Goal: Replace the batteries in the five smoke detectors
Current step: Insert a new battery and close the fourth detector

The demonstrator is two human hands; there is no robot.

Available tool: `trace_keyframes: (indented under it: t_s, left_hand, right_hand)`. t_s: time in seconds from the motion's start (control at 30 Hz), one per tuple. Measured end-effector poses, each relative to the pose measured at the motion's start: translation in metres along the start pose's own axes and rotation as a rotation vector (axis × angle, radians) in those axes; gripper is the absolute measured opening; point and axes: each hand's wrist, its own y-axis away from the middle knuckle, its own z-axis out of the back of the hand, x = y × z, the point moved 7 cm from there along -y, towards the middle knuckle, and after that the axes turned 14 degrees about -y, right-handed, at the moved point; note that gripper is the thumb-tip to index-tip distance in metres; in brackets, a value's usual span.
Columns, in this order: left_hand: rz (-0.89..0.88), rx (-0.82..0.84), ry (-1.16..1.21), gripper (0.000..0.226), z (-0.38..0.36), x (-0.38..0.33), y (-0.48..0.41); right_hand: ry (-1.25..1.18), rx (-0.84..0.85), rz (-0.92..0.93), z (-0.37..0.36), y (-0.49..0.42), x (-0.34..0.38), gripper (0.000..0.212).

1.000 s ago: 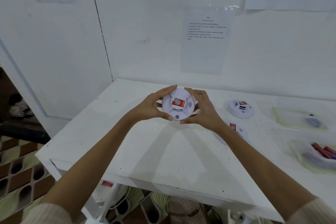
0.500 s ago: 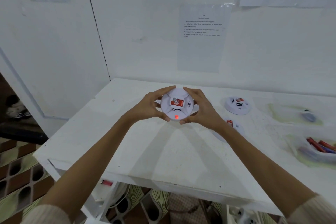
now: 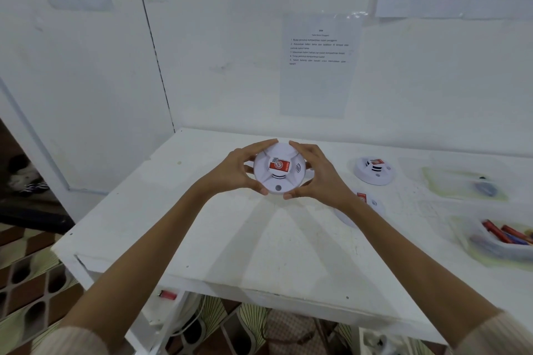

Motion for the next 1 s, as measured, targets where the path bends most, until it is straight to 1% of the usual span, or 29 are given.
trace_keyframes:
  t_s: [0.53, 0.83, 1.0]
  left_hand:
    - [-0.002, -0.011, -0.023, 0.093, 0.004, -0.006, 0.006]
    - [0.004, -0.012, -0.019, 0.094, 0.002, -0.01, 0.01]
    - [-0.002, -0.009, -0.017, 0.094, 0.0, -0.017, 0.012]
  right_hand:
    - [-0.018, -0.027, 0.01, -0.002, 0.002, 0.004, 0.094]
    - [-0.044, -0.031, 0.0, -0.001, 0.012, 0.011, 0.099]
    - [-0.05, -0.042, -0.003, 0.003, 0.019, 0.015, 0.098]
